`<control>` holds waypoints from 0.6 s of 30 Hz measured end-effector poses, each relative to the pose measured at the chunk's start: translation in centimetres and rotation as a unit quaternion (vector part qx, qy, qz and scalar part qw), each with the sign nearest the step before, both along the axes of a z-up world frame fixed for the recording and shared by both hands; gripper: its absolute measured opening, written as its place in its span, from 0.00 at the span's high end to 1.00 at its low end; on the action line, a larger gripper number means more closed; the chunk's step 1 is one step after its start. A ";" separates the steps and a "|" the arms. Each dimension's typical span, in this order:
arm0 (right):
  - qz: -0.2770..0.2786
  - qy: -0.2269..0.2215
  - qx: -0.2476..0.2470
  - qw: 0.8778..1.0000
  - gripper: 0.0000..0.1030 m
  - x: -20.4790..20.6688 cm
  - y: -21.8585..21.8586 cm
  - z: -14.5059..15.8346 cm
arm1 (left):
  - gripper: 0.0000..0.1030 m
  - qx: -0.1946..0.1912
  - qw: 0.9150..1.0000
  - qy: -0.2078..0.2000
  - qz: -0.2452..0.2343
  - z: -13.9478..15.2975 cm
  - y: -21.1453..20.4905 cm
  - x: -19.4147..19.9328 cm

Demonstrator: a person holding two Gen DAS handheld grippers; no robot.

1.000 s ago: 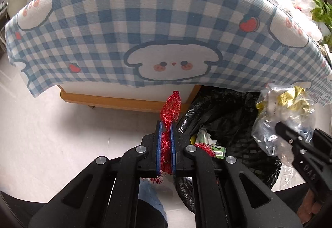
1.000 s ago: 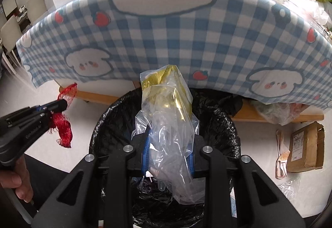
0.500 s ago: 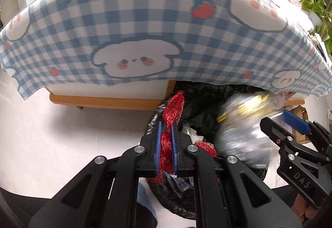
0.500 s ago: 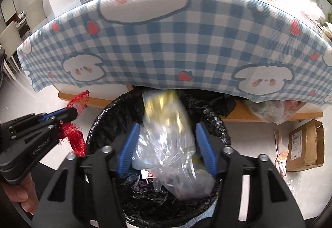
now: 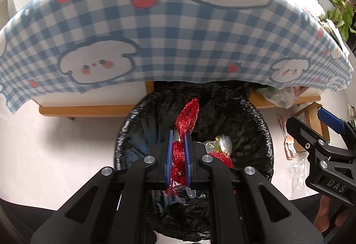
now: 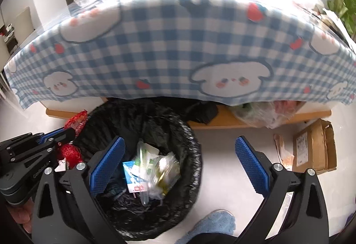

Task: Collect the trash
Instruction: 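Open both tools over the bin, dropping the red net and plastic bag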

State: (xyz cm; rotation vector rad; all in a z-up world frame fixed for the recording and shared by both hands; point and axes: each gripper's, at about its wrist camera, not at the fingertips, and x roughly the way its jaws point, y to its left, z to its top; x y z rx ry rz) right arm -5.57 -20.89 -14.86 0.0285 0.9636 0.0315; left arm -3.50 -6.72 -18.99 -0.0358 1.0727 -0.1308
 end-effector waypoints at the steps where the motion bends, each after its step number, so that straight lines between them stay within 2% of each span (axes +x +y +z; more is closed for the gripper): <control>1: -0.002 0.002 -0.003 1.000 0.08 0.0 -0.3 -0.1 | 0.89 -0.001 1.000 0.002 -0.003 -0.1 -0.3 0.0; 12: -0.019 0.007 -0.012 1.000 0.08 0.0 -1.9 -0.9 | 0.89 0.006 1.000 0.002 -0.023 -0.5 -2.5 0.2; 18: -0.021 0.002 -0.006 1.000 0.08 0.2 -2.0 -0.4 | 0.76 0.008 1.000 0.000 -0.021 -0.2 -2.1 0.1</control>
